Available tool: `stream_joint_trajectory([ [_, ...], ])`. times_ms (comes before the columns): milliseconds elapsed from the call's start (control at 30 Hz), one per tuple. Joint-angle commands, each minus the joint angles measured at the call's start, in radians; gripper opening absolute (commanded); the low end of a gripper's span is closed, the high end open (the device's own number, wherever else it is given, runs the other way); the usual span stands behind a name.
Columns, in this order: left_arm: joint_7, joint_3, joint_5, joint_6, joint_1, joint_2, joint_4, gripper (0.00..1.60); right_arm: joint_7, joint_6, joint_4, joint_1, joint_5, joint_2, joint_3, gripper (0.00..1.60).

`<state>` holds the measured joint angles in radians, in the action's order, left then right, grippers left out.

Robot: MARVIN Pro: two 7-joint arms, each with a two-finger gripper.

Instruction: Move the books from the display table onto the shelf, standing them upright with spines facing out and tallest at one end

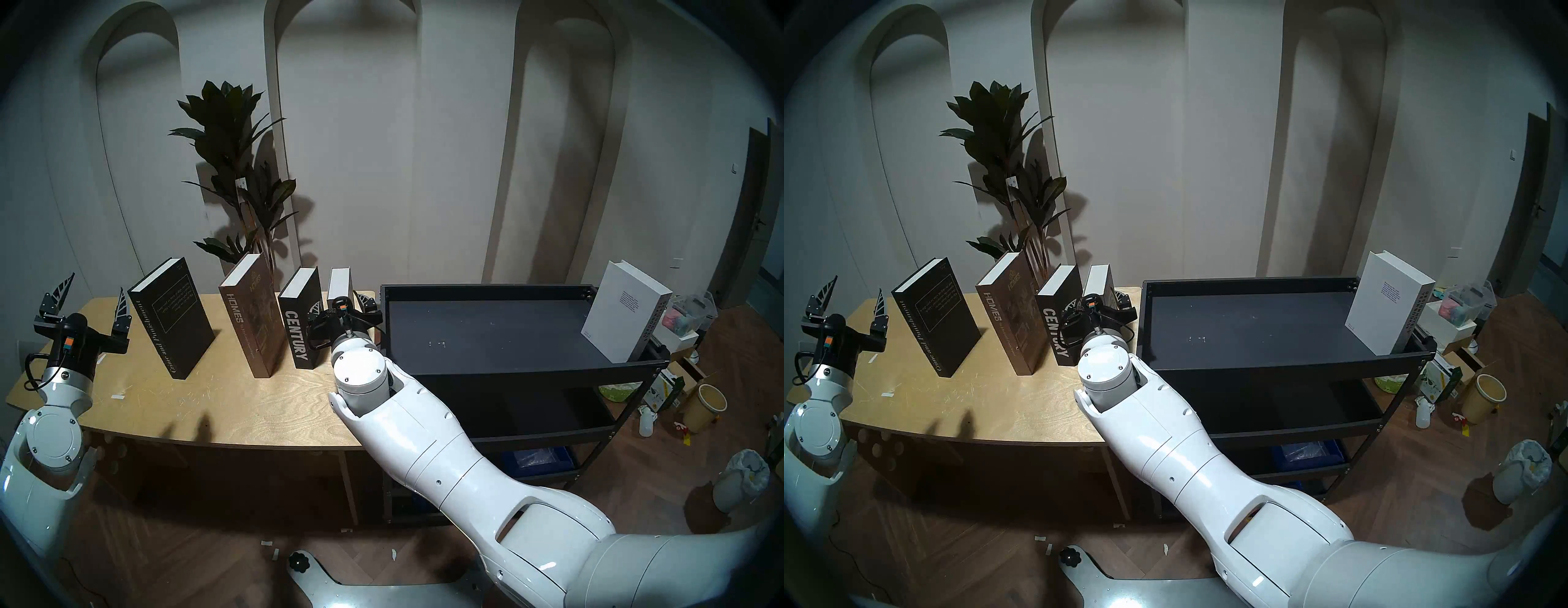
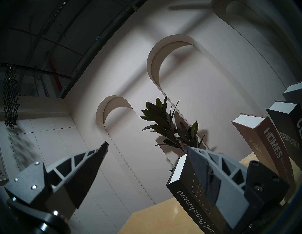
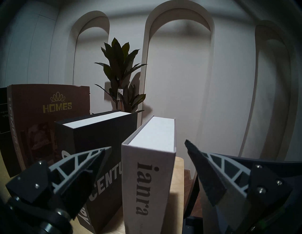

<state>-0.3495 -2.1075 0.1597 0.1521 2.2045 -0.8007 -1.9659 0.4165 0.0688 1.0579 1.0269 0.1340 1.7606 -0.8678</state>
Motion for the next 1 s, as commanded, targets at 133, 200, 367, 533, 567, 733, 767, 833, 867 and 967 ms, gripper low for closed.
stream_joint_trajectory([
  [133, -0.002, -0.014, -0.003, 0.005, -0.003, 0.003, -0.010, 1.60, 0.003, -0.039, -0.145, -0.143, 0.004, 0.088, -0.033, 1.60],
  [200, -0.002, -0.013, -0.003, 0.004, -0.003, 0.003, -0.010, 1.60, 0.001, -0.040, -0.163, -0.155, -0.002, 0.095, -0.045, 1.60],
  [367, -0.002, -0.013, -0.003, 0.004, -0.004, 0.003, -0.010, 1.60, -0.002, -0.063, -0.231, -0.207, 0.002, 0.110, -0.055, 1.60],
  [533, -0.002, -0.013, -0.003, 0.005, -0.003, 0.003, -0.010, 1.60, -0.002, -0.097, -0.259, -0.221, -0.001, 0.116, -0.066, 0.00],
  [567, -0.002, -0.014, -0.003, 0.005, -0.003, 0.003, -0.010, 1.60, -0.002, -0.105, -0.262, -0.221, -0.001, 0.115, -0.068, 0.00],
  [733, -0.002, -0.014, -0.003, 0.005, -0.002, 0.002, -0.011, 1.60, 0.021, -0.144, -0.257, -0.213, -0.006, 0.103, -0.083, 0.00],
  [767, -0.002, -0.015, -0.003, 0.005, -0.002, 0.002, -0.011, 1.60, 0.026, -0.149, -0.251, -0.211, -0.005, 0.101, -0.088, 0.00],
  [833, -0.002, -0.014, -0.003, 0.005, -0.002, 0.002, -0.011, 1.60, 0.037, -0.158, -0.240, -0.212, -0.006, 0.093, -0.097, 0.00],
  [867, -0.002, -0.014, -0.003, 0.005, -0.003, 0.002, -0.010, 1.60, 0.038, -0.163, -0.234, -0.216, -0.006, 0.089, -0.102, 0.00],
  [967, -0.002, -0.014, -0.003, 0.005, -0.003, 0.002, -0.010, 1.60, 0.045, -0.167, -0.217, -0.232, -0.005, 0.082, -0.118, 0.00],
])
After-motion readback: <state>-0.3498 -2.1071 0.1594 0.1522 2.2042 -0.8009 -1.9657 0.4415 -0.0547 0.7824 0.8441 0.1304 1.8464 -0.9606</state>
